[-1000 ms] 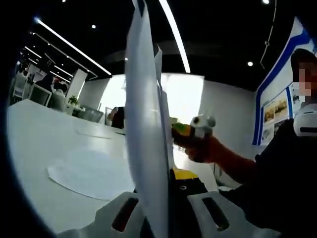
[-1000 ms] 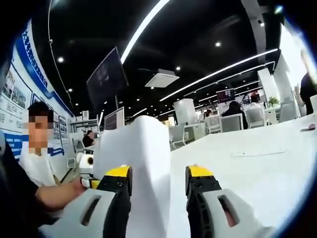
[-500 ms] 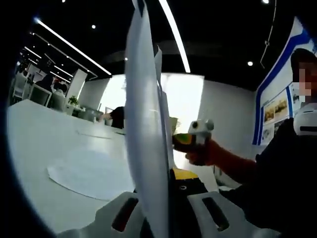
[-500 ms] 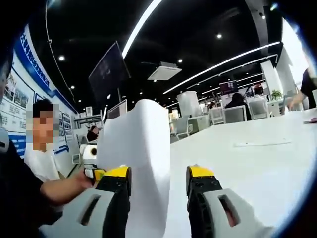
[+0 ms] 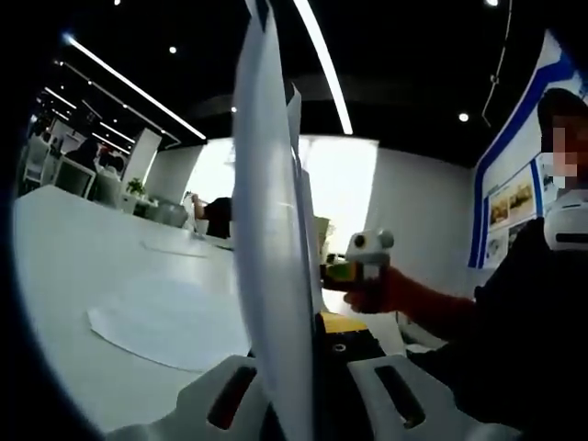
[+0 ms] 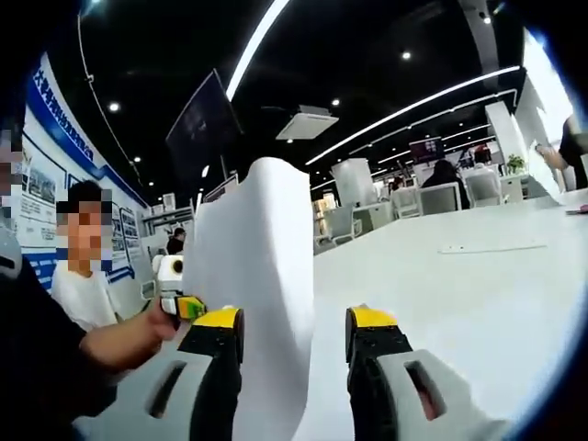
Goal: Organize the stack of printing papers by aligning and flattening the scattered papers on the table
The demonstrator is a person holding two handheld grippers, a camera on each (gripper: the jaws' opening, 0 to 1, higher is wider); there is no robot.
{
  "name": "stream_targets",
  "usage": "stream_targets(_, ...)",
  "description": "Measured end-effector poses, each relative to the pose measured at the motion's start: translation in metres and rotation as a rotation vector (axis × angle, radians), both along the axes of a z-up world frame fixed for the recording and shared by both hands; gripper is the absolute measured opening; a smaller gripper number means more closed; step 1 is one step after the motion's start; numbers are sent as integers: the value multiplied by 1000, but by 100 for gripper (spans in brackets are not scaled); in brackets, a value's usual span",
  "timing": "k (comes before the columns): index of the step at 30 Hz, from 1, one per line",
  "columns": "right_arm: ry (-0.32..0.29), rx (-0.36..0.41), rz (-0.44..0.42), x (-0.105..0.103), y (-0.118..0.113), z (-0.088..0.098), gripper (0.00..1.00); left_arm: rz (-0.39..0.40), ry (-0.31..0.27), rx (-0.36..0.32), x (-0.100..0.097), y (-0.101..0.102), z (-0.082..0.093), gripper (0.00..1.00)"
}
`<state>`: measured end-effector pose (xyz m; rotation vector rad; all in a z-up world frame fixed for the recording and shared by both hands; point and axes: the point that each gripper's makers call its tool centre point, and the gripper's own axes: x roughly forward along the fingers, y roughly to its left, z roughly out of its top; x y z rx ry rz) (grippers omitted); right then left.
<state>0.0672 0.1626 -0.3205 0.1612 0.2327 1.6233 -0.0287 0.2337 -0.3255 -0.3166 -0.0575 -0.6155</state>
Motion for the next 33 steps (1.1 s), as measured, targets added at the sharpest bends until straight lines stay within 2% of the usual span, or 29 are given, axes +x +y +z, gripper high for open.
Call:
stream_targets(11, 14, -55, 86, -19, 1, -23, 34, 0, -2, 4, 0, 0, 0, 6)
stream_targets(18, 18, -56, 126, -24, -1, -25, 28, -1, -2, 4, 0, 0, 0, 6)
stream_targets(25, 9, -35, 145, -27, -5, -19, 22, 4, 2, 5, 1, 1, -1, 6)
stream_targets(33, -19, 56, 186, -37, -16, 0, 16, 24, 18, 14, 4, 3, -4, 6)
